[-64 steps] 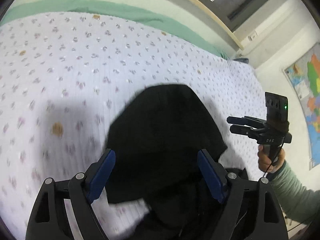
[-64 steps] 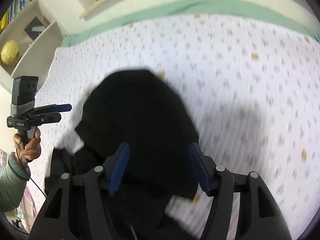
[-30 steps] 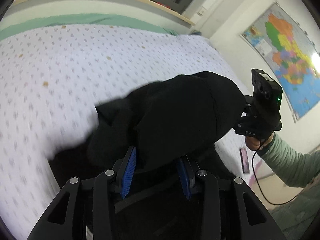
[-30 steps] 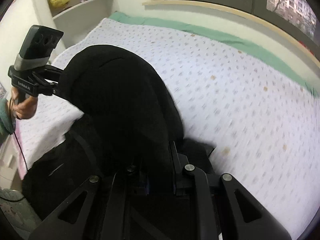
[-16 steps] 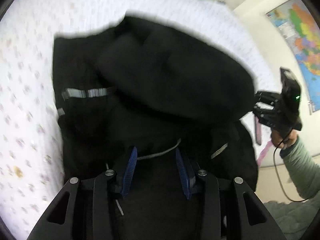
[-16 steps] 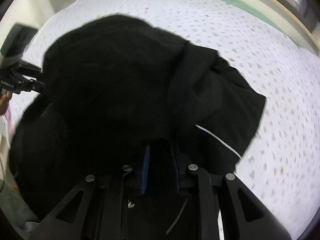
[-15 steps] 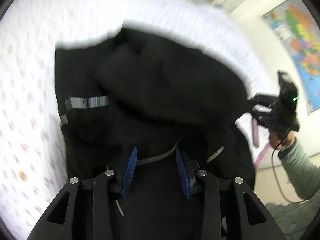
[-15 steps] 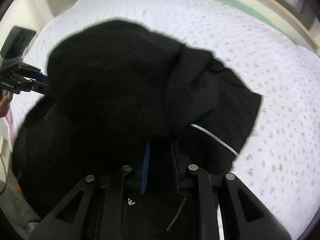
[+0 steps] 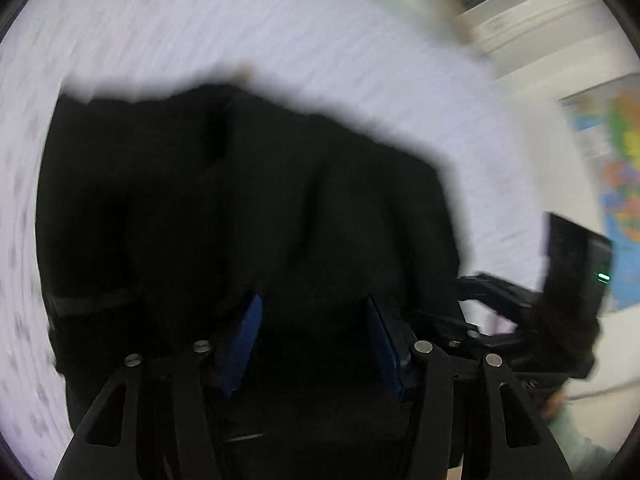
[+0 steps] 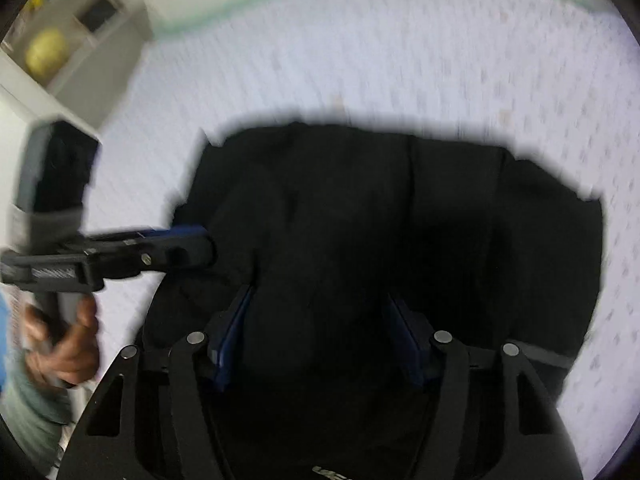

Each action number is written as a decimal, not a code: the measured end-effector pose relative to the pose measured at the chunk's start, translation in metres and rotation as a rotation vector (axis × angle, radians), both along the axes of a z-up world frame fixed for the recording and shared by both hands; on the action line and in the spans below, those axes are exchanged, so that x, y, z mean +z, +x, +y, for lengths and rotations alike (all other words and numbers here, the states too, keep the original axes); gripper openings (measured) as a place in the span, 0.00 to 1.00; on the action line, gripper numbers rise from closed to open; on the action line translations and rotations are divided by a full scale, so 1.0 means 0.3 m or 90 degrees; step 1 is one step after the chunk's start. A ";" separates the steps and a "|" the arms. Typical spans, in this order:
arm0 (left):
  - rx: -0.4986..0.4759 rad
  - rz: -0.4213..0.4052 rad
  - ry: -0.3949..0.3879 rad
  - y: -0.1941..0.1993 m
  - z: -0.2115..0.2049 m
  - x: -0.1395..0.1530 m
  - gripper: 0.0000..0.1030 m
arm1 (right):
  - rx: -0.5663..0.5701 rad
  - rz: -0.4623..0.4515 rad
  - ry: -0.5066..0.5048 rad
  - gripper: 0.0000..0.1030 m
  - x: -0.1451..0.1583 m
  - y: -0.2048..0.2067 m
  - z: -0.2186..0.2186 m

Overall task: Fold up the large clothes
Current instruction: 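Lower the folded hem onto the jacket with both grippers and release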

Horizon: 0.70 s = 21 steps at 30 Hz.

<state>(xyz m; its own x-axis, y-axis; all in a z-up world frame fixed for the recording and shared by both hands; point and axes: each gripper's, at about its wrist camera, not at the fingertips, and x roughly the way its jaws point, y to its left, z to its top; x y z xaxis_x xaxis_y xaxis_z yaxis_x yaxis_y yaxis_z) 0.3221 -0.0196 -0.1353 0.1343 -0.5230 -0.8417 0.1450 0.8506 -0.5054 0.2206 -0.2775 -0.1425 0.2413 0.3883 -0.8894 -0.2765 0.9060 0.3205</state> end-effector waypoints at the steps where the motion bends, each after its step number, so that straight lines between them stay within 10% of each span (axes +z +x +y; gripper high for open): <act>1: 0.007 0.026 0.030 -0.014 -0.010 -0.068 0.51 | -0.002 0.017 -0.009 0.65 -0.069 -0.020 0.008; 8: -0.019 -0.040 0.110 -0.079 -0.085 0.017 0.51 | -0.038 -0.015 0.009 0.62 -0.037 -0.056 -0.012; 15: -0.040 -0.119 0.013 -0.237 -0.061 0.237 0.51 | -0.012 -0.116 0.019 0.62 0.163 -0.227 -0.011; 21: -0.009 -0.044 0.036 -0.187 -0.056 0.042 0.51 | -0.015 -0.083 -0.017 0.61 0.026 -0.223 -0.060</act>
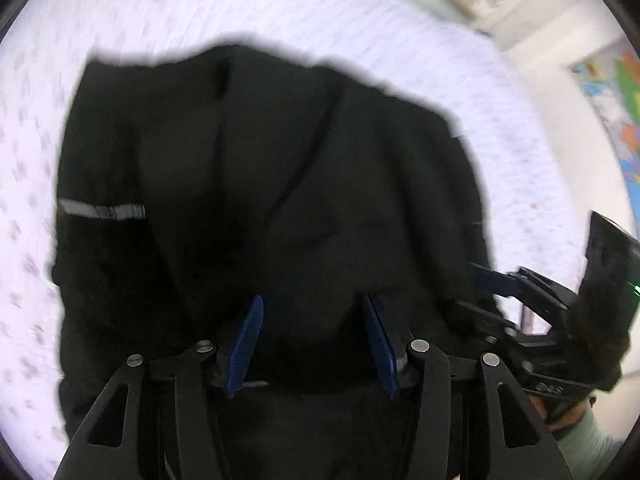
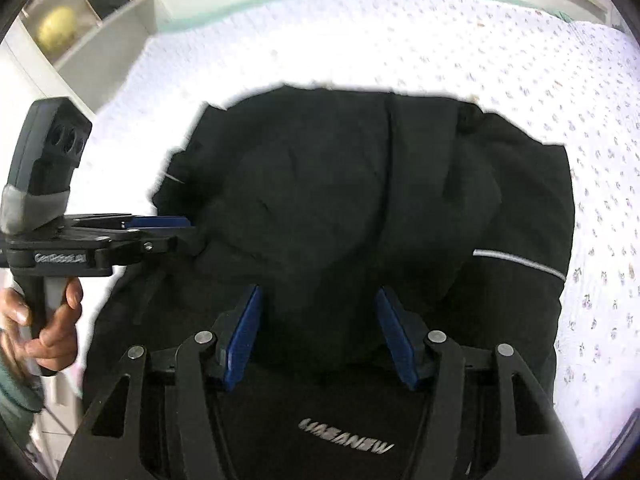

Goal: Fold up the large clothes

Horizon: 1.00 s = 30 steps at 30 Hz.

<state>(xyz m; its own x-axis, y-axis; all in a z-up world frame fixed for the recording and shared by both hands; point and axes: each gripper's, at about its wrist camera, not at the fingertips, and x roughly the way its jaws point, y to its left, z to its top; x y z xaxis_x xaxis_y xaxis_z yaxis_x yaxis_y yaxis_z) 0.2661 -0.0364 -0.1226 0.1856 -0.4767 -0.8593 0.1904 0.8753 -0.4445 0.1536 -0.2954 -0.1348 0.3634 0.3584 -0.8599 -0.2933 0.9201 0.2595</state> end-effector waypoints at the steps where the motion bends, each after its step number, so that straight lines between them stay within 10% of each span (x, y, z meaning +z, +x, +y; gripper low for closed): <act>1: 0.010 0.011 -0.008 0.010 0.003 -0.039 0.51 | 0.000 0.024 0.007 0.60 -0.051 0.014 0.001; 20: -0.013 -0.190 -0.002 -0.170 -0.018 -0.022 0.52 | -0.014 -0.143 0.030 0.62 -0.126 -0.091 -0.009; 26: -0.001 -0.291 -0.014 -0.427 0.001 0.163 0.52 | -0.039 -0.219 0.047 0.62 0.020 -0.349 -0.081; 30: 0.016 -0.309 0.017 -0.669 0.087 0.239 0.75 | -0.070 -0.213 -0.030 0.68 0.044 -0.550 -0.133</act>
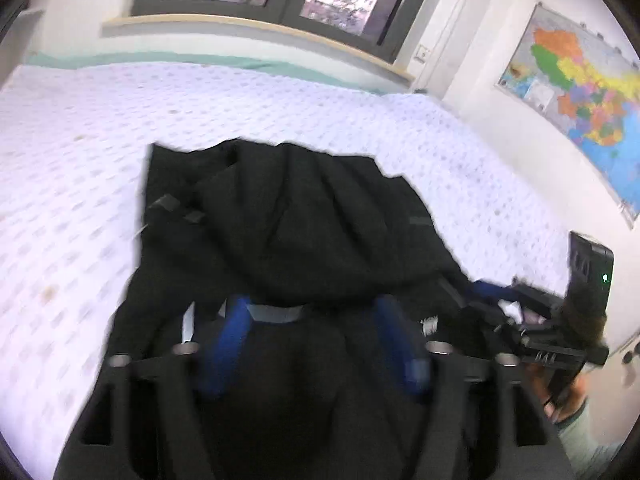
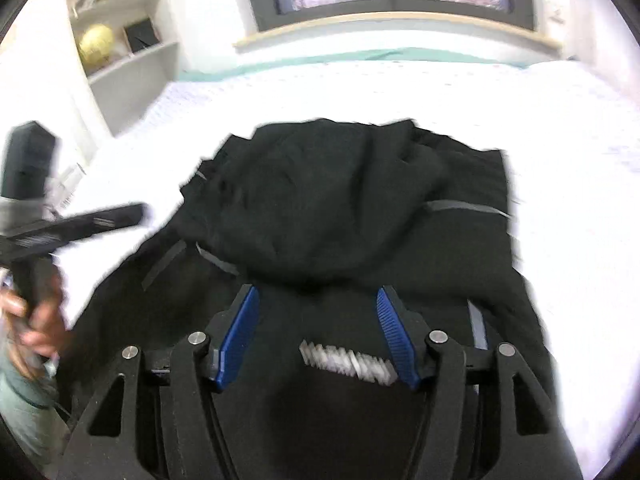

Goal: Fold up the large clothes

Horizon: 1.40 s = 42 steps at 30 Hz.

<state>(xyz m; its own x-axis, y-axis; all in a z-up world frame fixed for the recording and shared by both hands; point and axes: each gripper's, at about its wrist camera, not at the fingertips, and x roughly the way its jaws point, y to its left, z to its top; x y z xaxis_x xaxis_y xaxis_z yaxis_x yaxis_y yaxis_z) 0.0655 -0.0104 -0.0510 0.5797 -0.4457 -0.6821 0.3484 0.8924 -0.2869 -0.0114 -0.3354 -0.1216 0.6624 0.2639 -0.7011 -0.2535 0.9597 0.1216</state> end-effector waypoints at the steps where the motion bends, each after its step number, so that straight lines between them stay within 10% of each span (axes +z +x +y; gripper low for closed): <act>1: 0.011 0.001 0.017 -0.047 0.030 -0.004 0.75 | -0.007 0.007 -0.011 0.68 -0.007 -0.030 -0.012; 7: 0.090 0.046 0.076 -0.293 0.242 -0.109 0.75 | -0.164 0.102 0.009 0.68 -0.114 -0.226 -0.293; 14: 0.154 0.096 0.022 -0.377 0.458 -0.207 0.75 | -0.247 0.123 0.112 0.71 -0.141 -0.389 -0.551; 22: 0.154 0.158 -0.101 -0.328 0.570 -0.308 0.75 | -0.208 0.182 0.172 0.70 -0.249 -0.353 -0.580; 25: 0.140 0.162 -0.087 -0.313 0.561 -0.323 0.75 | -0.175 0.181 0.153 0.54 -0.251 -0.331 -0.513; 32: 0.051 0.194 -0.144 -0.230 0.519 -0.364 0.75 | -0.131 0.170 0.119 0.53 -0.219 -0.317 -0.422; 38: 0.041 0.187 -0.086 -0.244 0.468 -0.363 0.75 | -0.135 0.208 0.154 0.54 -0.300 -0.306 -0.456; 42: -0.044 0.167 -0.212 -0.270 0.431 -0.286 0.74 | -0.070 0.179 0.194 0.52 -0.224 -0.337 -0.401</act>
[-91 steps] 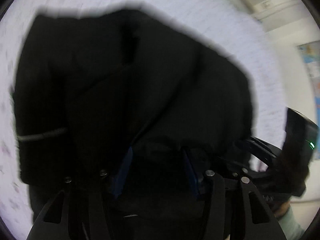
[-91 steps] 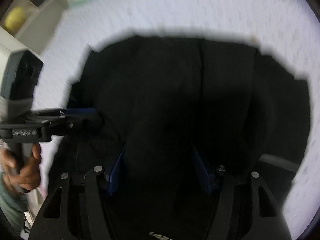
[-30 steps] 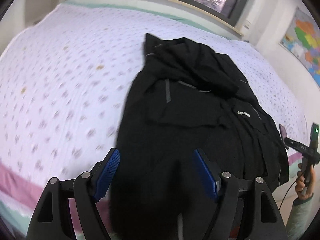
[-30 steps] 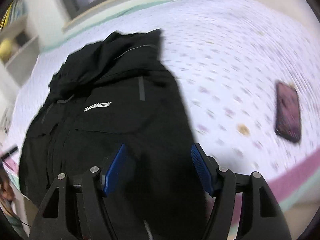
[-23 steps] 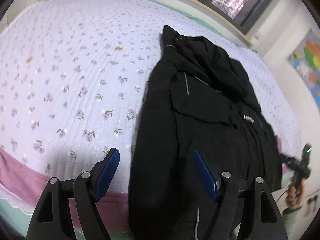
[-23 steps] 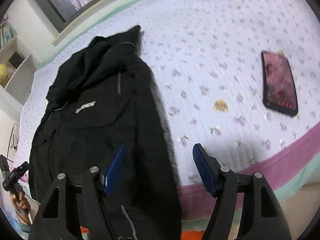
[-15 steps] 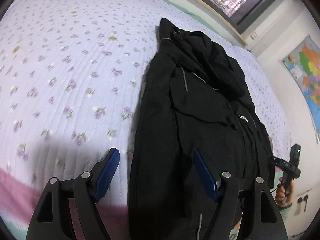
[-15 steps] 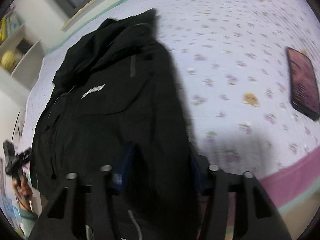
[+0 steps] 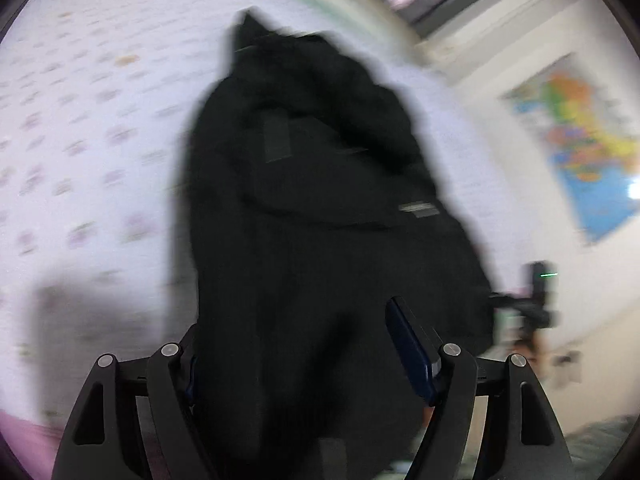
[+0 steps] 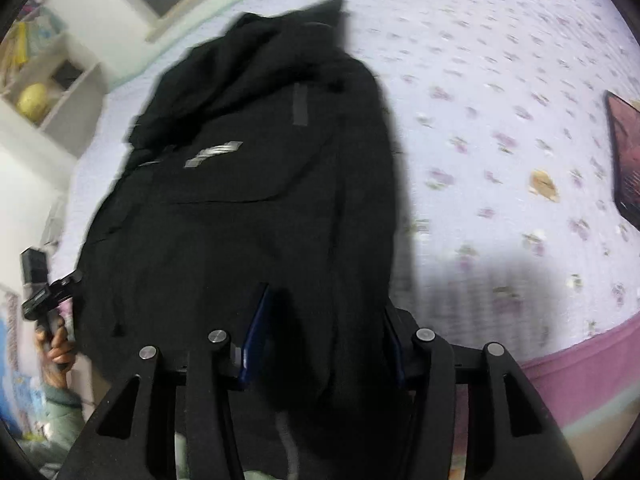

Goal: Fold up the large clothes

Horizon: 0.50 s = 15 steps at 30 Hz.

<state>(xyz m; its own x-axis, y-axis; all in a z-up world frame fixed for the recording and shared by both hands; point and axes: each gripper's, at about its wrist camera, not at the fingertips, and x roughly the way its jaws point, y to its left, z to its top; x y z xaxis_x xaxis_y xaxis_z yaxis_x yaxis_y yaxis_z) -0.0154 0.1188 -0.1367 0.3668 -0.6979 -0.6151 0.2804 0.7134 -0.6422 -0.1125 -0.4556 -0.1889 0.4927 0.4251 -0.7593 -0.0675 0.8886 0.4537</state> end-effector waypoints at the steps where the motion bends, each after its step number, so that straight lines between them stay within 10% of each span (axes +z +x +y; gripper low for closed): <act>1: -0.009 -0.018 -0.020 -0.008 -0.009 0.036 0.74 | 0.009 -0.015 0.000 0.52 0.027 -0.009 0.016; 4: -0.015 -0.046 -0.070 -0.023 -0.015 0.101 0.74 | 0.029 -0.048 -0.004 0.52 0.083 -0.028 0.061; 15: 0.012 0.036 0.076 -0.174 -0.078 -0.070 0.74 | 0.035 0.023 -0.048 0.52 -0.076 -0.168 0.092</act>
